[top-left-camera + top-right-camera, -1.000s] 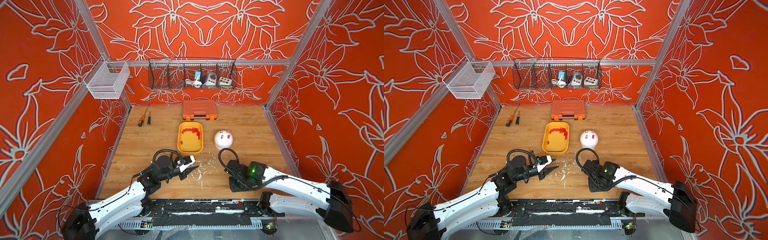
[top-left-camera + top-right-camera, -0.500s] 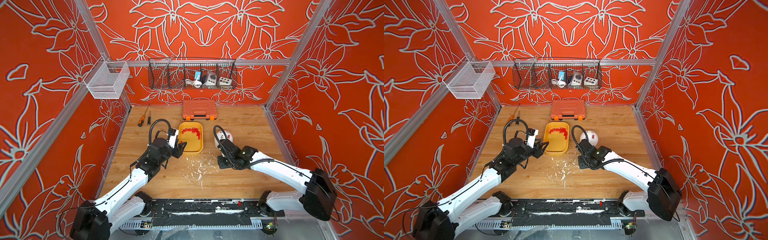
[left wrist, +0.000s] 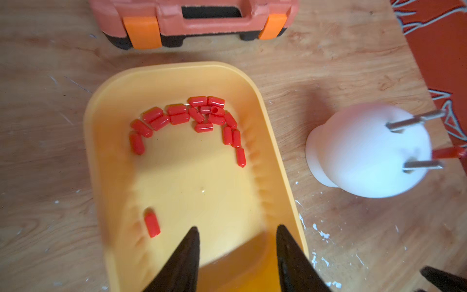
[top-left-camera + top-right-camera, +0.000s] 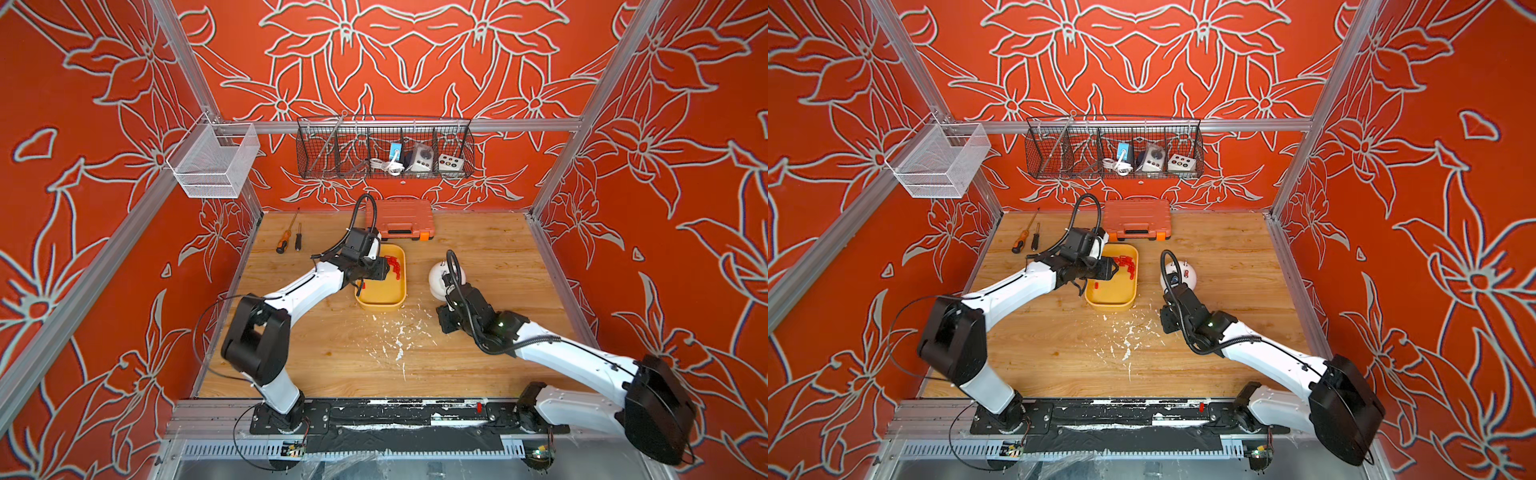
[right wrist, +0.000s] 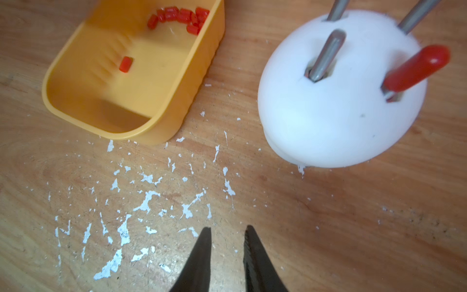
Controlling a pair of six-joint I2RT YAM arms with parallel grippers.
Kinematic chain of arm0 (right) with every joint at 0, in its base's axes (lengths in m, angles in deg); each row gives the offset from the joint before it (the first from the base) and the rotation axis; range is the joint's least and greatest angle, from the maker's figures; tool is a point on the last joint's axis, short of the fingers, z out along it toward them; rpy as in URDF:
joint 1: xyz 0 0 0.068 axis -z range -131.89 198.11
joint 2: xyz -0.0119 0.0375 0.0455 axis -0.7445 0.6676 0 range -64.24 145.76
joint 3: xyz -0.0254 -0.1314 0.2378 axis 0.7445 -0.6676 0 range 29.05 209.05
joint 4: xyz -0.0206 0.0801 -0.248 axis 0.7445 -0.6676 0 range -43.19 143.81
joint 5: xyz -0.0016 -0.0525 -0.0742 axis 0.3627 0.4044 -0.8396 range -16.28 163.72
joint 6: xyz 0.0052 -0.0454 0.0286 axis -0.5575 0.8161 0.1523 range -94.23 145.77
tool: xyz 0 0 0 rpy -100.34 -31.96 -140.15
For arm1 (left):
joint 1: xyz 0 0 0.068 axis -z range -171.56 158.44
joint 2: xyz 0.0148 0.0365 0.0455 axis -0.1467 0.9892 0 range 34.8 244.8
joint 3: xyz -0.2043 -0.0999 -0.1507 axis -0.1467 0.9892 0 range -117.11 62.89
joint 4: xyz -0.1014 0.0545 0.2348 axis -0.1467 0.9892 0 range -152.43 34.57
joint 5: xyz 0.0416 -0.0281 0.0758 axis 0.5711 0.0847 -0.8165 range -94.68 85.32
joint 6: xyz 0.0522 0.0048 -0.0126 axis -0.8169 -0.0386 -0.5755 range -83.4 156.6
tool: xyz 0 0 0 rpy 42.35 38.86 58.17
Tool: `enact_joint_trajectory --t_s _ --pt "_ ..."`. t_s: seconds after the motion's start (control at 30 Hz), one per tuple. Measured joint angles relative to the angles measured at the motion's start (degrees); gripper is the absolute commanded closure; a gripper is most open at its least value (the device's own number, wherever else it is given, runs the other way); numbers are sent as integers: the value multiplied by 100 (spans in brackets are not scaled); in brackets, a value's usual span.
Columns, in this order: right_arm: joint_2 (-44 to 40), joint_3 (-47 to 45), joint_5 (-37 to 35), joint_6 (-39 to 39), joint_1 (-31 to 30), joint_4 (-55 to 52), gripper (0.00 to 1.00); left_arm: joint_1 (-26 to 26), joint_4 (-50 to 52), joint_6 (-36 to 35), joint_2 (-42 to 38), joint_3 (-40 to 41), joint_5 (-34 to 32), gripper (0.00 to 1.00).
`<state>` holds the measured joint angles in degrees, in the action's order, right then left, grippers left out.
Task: Cover the protruding screws with screw protection sleeves
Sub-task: Pick up the screw protection sleeve from the storage box.
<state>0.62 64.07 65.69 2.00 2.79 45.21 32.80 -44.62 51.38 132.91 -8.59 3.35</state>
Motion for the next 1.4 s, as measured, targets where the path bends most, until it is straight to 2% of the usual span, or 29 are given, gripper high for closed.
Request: enact_joint_trajectory --t_s 0.23,0.37,0.67,0.87,1.03,1.17,1.4 --pt "-782 -787 -223 752 0 1137 74 0 487 28 1495 -1379 11 55" --pt "-1113 -1174 -247 929 0 1626 75 -4 616 66 1952 -1764 11 55" --pt "-931 -1263 -245 1010 0 2017 74 -4 796 105 2693 -2339 59 57" --pt "-741 -1263 -238 1010 0 2105 74 -4 944 83 3021 -2717 -11 62" --pt "-632 -1261 -232 1010 0 2107 74 -2 1036 44 3126 -2905 -76 73" --pt "-629 -1261 -232 1010 0 2111 75 7 1058 11 3134 -2914 -149 88" --pt "-632 -1261 -234 1008 0 2146 74 17 1043 -35 3110 -2879 -201 99"
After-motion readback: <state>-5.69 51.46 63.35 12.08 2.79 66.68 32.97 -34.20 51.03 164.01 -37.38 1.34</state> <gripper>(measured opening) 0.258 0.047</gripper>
